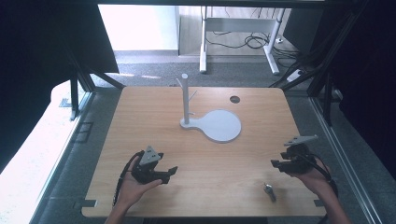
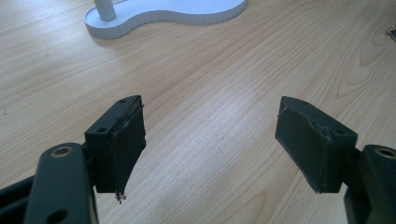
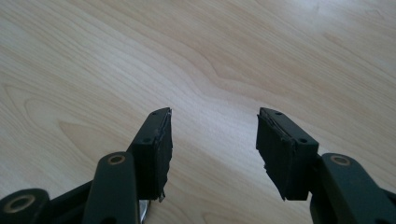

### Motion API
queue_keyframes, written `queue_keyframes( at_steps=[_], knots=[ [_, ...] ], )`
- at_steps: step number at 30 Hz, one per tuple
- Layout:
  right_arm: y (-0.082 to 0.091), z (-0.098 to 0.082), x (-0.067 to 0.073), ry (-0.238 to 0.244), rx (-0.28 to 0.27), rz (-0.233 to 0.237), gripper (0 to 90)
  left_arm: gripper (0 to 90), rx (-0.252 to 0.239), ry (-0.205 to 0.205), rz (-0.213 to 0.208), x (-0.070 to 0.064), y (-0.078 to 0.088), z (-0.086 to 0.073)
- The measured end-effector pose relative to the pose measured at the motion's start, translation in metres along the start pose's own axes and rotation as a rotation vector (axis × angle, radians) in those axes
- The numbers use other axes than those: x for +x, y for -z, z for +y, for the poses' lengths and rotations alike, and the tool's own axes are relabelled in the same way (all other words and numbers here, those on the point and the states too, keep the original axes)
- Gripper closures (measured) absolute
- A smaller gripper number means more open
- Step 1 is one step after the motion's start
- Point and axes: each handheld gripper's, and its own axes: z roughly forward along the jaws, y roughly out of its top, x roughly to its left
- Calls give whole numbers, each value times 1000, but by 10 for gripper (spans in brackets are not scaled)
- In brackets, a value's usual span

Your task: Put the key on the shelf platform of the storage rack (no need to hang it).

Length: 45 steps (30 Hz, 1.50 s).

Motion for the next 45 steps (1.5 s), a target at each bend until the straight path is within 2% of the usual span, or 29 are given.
queue_keyframes(
  at_steps=[4,6,10,12,17,19,26,28,29,31,32,38,40,42,45],
  knots=[
    [7,0,4,-4,23,-45,483,244,14,5,-6,1,-3,-4],
    [10,1,5,-10,28,-52,494,244,27,-2,-7,1,-6,-5],
    [11,1,7,-22,75,-49,516,243,37,-19,-13,1,-7,-5],
    [10,0,8,-34,101,-36,529,243,33,-11,-13,2,-6,-6],
    [5,-1,14,-11,136,-30,555,244,39,-3,-8,5,-7,-9],
    [0,-1,17,-10,169,-10,576,244,34,0,-5,6,-6,-9],
    [-10,-2,26,0,222,19,631,244,27,15,10,10,-4,-11],
    [-14,-4,28,11,239,27,643,244,26,25,6,10,-4,-11],
    [-16,-5,29,2,248,28,649,244,21,36,-10,11,-4,-11],
    [-17,-6,29,6,256,35,656,243,17,36,-6,10,-3,-10],
    [-20,-7,31,-5,272,52,678,243,31,5,38,7,-2,-9],
    [-22,-7,39,7,292,62,686,240,47,-10,29,3,-4,-8],
    [-24,-8,41,9,303,66,689,239,51,-12,33,4,-5,-9],
    [-25,-9,42,9,310,68,692,239,62,-24,57,3,-5,-9],
    [-27,-10,45,16,324,68,708,239,50,-27,61,1,-3,-7]
  ],
)
